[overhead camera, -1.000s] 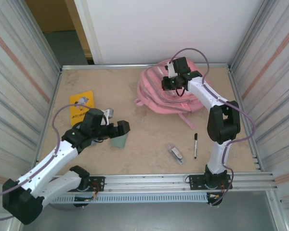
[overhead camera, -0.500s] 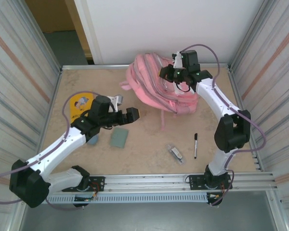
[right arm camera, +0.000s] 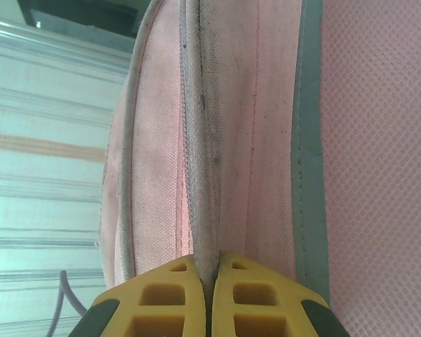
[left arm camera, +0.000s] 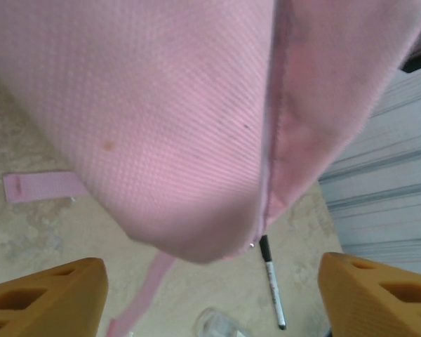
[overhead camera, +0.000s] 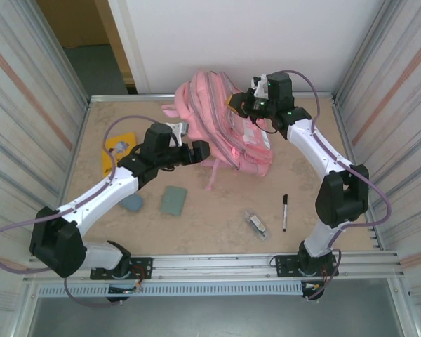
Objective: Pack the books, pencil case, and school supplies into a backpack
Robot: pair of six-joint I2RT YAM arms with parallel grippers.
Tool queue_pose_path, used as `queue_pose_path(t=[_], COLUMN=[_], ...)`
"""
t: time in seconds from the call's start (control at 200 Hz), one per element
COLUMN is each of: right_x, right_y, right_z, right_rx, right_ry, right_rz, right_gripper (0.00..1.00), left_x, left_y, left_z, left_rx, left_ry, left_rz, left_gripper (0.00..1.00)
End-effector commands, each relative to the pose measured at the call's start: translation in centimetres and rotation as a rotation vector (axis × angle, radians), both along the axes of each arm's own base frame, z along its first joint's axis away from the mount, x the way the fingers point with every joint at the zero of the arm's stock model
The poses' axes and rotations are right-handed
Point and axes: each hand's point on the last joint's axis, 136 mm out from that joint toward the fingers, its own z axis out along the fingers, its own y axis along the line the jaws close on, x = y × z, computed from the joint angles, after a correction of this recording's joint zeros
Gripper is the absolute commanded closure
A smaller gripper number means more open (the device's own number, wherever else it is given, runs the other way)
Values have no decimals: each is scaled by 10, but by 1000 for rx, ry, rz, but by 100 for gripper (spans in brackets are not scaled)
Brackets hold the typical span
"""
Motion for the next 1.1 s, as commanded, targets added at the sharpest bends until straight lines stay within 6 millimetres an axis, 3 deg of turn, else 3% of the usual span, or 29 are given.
queue_pose_path(t=[0.0,0.13,0.286,0.406,0.591,0.706,0.817,0.872,0.982,1.092], right_x=[-33,-43,-48,-55,-62,-73,-99,-115,-158,-195], right_y=[1,-4,-10,-12,-27,-42,-51,-54,-49,-42], right_z=[87,81,62,51,35,22,2,-17,-45,-62], right_rx=[124,91,43,12,-108,-203,-308,-365,-434,-456], right_ry=[-222,-230,-204,-195,-175,-158,-141,-117,-102,-81], right_rz=[71,90,102,107,80,50,56,60,118,164], right_gripper=[100,100,100,98,56,43,41,41,39,39], left_x=[16,18,5,4,10,17,22,24,25,26], left_y=[8,16,11,10,9,5,3,2,1,-1], left_z=[18,35,64,72,85,90,99,103,114,126], left_rx=[5,-65,-57,3,26,50,66,66,65,84], left_ry=[-121,-203,-364,-437,-485,-482,-500,-510,-541,-570], left_rz=[30,5,-111,-155,-153,-159,-161,-156,-155,-157], left_gripper=[42,78,100,100,100,100,100,100,100,100])
